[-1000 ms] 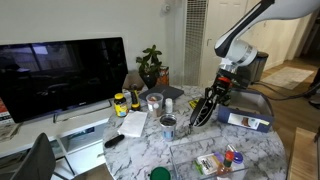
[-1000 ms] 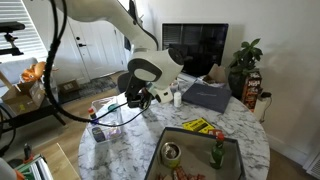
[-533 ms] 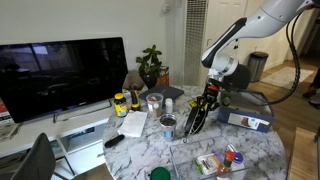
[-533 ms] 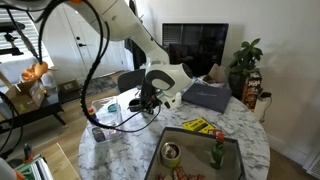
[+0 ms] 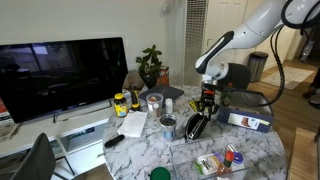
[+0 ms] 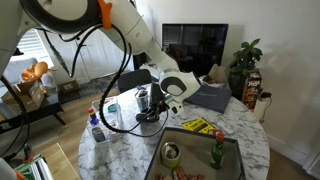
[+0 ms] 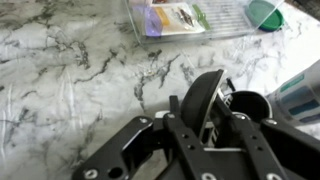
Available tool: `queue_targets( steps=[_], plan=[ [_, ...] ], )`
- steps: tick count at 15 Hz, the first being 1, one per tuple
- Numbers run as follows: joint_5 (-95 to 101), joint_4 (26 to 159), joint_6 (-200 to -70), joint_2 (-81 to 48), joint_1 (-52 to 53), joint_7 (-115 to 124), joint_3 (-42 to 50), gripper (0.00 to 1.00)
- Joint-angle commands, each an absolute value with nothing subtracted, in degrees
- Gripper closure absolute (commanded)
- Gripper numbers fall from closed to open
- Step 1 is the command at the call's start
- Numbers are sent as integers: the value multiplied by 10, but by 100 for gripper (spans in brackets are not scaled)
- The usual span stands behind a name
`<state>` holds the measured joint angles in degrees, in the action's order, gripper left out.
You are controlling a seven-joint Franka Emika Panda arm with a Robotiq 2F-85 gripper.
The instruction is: Move the case from the clear box to the middle of the table
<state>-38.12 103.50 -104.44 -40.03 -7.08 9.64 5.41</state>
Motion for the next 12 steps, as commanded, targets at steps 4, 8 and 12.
queue_targets(
  steps=[4,8,12],
  plan=[
    [-265,1062,-1114,-342,-10,249,82,6],
    [-187,1160,-1185,-221,24,237,68,0],
    [-187,1150,-1208,-210,21,244,46,0]
  ],
)
